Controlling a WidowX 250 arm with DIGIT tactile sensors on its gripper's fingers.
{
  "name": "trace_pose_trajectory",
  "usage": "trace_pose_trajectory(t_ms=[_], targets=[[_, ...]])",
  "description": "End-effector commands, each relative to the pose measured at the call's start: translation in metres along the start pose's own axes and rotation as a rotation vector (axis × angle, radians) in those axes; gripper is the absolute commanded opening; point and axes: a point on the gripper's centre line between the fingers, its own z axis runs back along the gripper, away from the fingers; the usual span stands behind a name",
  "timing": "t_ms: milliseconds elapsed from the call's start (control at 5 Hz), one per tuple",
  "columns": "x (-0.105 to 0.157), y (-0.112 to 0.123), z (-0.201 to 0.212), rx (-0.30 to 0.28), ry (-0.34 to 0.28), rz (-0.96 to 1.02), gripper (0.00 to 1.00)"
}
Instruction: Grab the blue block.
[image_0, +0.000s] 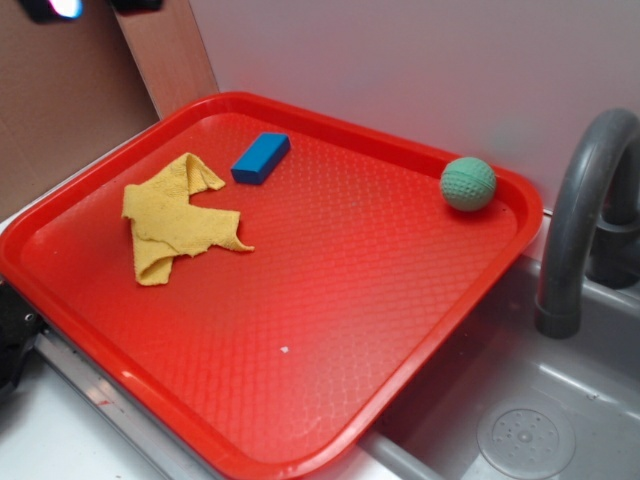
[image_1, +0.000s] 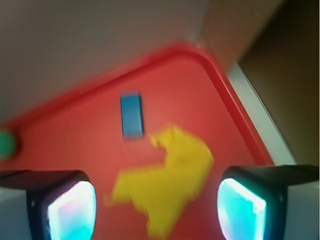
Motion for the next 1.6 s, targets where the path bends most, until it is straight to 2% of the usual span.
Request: trace_pose_trajectory(t_ms=[0,200,400,600,1000,1200,1400], targets=[[0.053,-0.016,-0.068,-0.058,-0.103,0.019,1.0],[0.048,-0.026,-0.108,-0.018,-0.051,-0.035,1.0],[0.028,-0.033,-0.132,0.006,-0.007,-0.097,1.0],[0.013,-0.041,-0.146,0.013,0.029,-0.127,1.0],[0.009,-0.046,-0.163,0.053,0.066,-0.117,1.0],[0.007,-0.045,-0.161,0.085,0.041,-0.107,0.0],[0.007,-0.047,-0.11,0.081,0.048,-0.119,0.0]])
